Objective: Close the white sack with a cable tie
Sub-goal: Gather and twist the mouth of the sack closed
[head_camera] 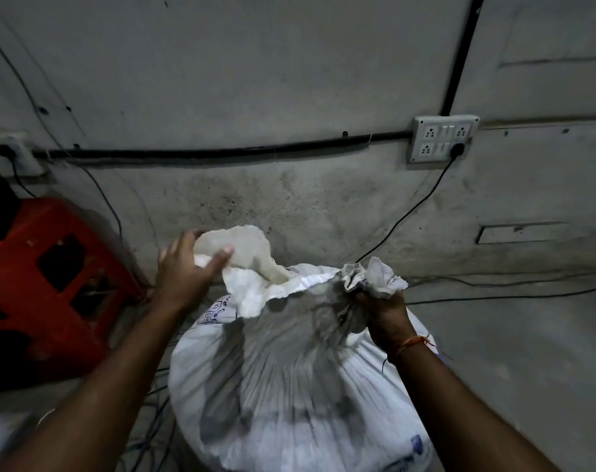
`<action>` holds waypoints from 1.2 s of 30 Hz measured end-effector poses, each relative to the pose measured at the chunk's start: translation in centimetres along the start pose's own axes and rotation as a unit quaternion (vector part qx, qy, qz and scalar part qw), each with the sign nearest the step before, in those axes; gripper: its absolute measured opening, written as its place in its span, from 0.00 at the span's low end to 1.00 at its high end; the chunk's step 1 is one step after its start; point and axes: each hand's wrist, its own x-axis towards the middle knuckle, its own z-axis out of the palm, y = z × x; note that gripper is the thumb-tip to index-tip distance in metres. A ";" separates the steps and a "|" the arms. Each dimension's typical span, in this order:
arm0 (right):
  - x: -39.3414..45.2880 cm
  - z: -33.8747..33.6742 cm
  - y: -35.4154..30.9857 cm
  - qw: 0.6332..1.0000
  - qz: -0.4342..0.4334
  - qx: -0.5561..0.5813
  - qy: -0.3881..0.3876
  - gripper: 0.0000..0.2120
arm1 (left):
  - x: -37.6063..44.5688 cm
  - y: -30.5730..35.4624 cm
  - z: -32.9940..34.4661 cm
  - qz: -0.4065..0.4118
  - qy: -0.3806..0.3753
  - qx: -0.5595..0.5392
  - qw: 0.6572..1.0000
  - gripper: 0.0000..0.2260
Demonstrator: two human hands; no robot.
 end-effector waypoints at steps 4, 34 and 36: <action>0.4 0.2 0.3 1.000 0.011 0.020 0.017 0.10 | -2.9 2.3 1.0 0.209 -0.127 0.110 0.963 0.56; 2.0 5.9 -0.8 0.996 0.027 -0.058 -0.064 0.20 | 1.4 5.0 8.2 0.006 -0.234 -0.367 0.900 0.14; 1.9 7.2 -1.1 0.992 0.005 -0.089 -0.084 0.21 | 1.5 5.4 8.6 0.001 -0.224 -0.430 0.875 0.13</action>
